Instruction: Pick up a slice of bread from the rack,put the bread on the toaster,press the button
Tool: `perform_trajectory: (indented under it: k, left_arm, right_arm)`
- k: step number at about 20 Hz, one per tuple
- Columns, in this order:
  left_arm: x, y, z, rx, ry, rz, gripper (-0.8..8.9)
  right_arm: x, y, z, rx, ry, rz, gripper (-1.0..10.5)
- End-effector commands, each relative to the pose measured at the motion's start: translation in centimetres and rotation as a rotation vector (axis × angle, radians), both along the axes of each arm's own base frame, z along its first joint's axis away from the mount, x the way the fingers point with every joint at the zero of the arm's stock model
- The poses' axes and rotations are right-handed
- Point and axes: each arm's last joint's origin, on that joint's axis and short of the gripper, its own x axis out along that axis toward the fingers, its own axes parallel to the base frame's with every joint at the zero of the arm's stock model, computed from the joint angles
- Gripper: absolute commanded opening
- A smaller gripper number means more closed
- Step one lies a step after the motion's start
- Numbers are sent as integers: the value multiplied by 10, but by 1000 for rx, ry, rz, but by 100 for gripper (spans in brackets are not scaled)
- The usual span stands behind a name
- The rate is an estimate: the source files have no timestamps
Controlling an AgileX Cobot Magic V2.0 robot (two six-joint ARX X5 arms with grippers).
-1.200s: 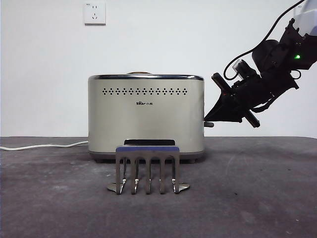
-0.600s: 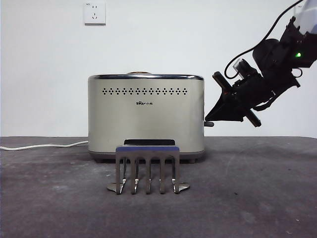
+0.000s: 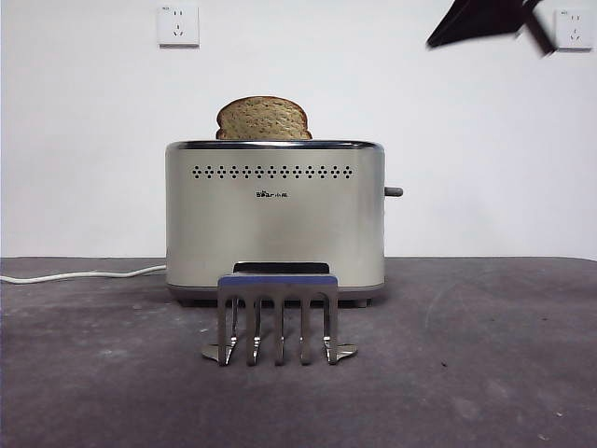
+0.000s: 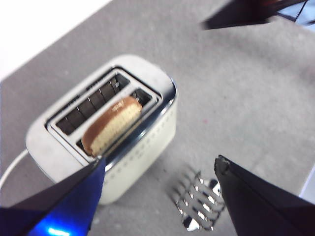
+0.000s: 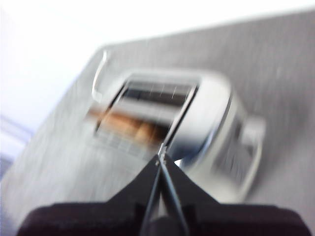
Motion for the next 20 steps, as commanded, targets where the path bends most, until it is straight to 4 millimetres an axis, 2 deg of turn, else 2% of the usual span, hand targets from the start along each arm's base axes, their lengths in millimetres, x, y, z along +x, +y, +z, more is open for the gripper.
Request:
perform_trajectory:
  k: [1, 6, 9, 10, 13, 14, 15, 20]
  left_arm:
    - [0, 0, -3, 6, 28, 5, 377]
    - [-4, 2, -7, 33, 76, 5, 374]
    - [-6, 3, -9, 51, 107, 6, 367]
    - [-6, 4, -10, 58, 118, 5, 336]
    - [-8, 5, -12, 70, 141, 5, 136]
    - [-8, 5, -12, 73, 144, 5, 16]
    - [-8, 5, -12, 73, 145, 5, -12]
    - [-8, 4, -11, 68, 134, 7, -5]
  right_arm:
    - [-28, -3, 6, -73, 18, 53, -12]
    - [-76, -8, 13, -154, 105, 120, -12]
    - [-97, -11, 13, -193, 153, 162, -12]
    - [-102, -12, 14, -203, 162, 173, -12]
    - [-112, -13, 15, -215, 171, 188, -11]
    - [-115, -13, 17, -215, 164, 188, -11]
    - [-116, -13, 17, -215, 160, 187, -12]
    - [-117, -13, 18, -213, 159, 185, 1]
